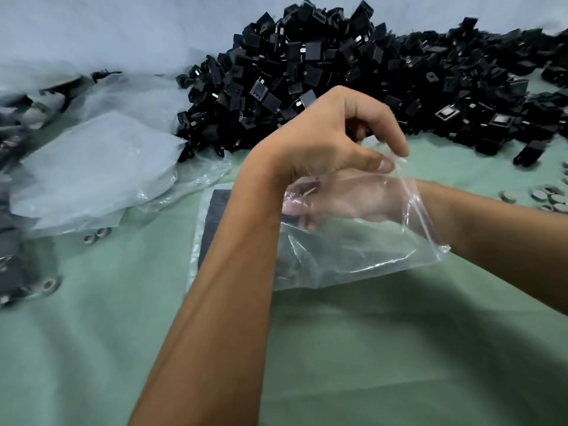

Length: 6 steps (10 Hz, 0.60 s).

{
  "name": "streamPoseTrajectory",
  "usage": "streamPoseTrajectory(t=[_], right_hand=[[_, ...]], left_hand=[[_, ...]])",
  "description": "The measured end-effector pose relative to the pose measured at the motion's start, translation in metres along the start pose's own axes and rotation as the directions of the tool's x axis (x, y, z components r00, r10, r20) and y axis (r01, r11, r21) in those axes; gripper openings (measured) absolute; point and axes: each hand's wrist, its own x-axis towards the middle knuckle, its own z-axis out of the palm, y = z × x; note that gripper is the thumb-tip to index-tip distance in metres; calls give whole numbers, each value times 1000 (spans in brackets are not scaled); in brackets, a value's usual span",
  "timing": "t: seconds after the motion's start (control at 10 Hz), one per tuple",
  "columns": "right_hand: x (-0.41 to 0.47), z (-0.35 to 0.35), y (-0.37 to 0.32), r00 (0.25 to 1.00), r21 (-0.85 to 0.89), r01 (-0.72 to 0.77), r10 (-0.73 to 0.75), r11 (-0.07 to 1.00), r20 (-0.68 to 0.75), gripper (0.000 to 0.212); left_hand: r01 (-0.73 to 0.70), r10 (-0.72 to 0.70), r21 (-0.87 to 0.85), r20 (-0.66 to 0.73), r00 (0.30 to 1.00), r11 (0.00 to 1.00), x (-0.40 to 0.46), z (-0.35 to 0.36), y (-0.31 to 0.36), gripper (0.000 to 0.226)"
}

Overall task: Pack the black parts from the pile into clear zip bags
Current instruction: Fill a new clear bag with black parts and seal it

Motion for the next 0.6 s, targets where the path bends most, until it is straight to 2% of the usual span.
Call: streamPoseTrajectory(t=[0.1, 0.2, 0.3, 0.4, 0.5, 0.6], right_hand=[[13, 7, -6, 1000, 24, -27, 27, 999, -16, 13], [23, 13, -11, 999, -32, -16, 15, 999, -45, 10], [24, 20, -17, 998, -80, -20, 16, 997, -54, 15], [25, 28, -16, 998, -92, -25, 20, 995, -52, 16], [33, 34, -14, 992, -162, 12, -32, 987, -124, 15], [41, 33, -14, 992, -311, 67, -96, 948, -78, 13]], left_hand=[[31, -44, -140, -92, 995, 990, -12, -14, -12, 23], [-22, -88, -329, -315, 945, 944, -34, -40, -30, 16], [-135, -240, -565, -539, 807, 814, -61, -64, -50, 7], [-269, -482, -736, -630, 609, 622, -82, -83, -64, 5], [-327, -608, -771, -634, 479, 546, -93, -93, -69, 11], [-322, -637, -770, -638, 434, 551, -92, -94, -69, 12]])
